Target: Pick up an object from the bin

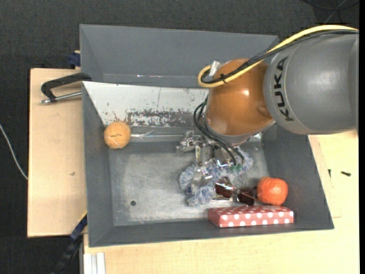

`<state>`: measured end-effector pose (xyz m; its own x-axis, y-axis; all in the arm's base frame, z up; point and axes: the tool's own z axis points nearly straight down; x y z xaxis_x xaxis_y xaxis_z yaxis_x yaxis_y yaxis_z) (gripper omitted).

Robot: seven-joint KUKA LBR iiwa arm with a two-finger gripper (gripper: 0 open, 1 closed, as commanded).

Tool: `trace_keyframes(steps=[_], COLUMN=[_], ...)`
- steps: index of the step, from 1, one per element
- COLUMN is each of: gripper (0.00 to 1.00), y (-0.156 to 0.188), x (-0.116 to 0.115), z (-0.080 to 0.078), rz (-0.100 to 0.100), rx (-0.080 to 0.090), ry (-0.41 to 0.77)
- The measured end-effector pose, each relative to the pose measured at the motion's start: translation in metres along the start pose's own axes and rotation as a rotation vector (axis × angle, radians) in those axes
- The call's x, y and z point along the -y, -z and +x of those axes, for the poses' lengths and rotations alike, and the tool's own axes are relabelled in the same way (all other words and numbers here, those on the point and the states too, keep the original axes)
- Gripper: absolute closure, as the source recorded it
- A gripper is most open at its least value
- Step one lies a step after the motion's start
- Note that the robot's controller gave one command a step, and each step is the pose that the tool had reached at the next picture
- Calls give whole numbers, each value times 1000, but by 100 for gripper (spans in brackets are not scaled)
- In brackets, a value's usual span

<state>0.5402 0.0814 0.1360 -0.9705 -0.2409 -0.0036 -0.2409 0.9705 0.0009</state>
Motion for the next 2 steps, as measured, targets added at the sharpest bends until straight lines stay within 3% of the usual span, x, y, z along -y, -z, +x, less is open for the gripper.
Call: trace_keyframes(steps=[1, 2], gripper=[100, 100], y=[-57, -56], x=[36, 36], z=[-10, -10], rz=[-9, -9], rx=[-12, -12], ry=[111, 111])
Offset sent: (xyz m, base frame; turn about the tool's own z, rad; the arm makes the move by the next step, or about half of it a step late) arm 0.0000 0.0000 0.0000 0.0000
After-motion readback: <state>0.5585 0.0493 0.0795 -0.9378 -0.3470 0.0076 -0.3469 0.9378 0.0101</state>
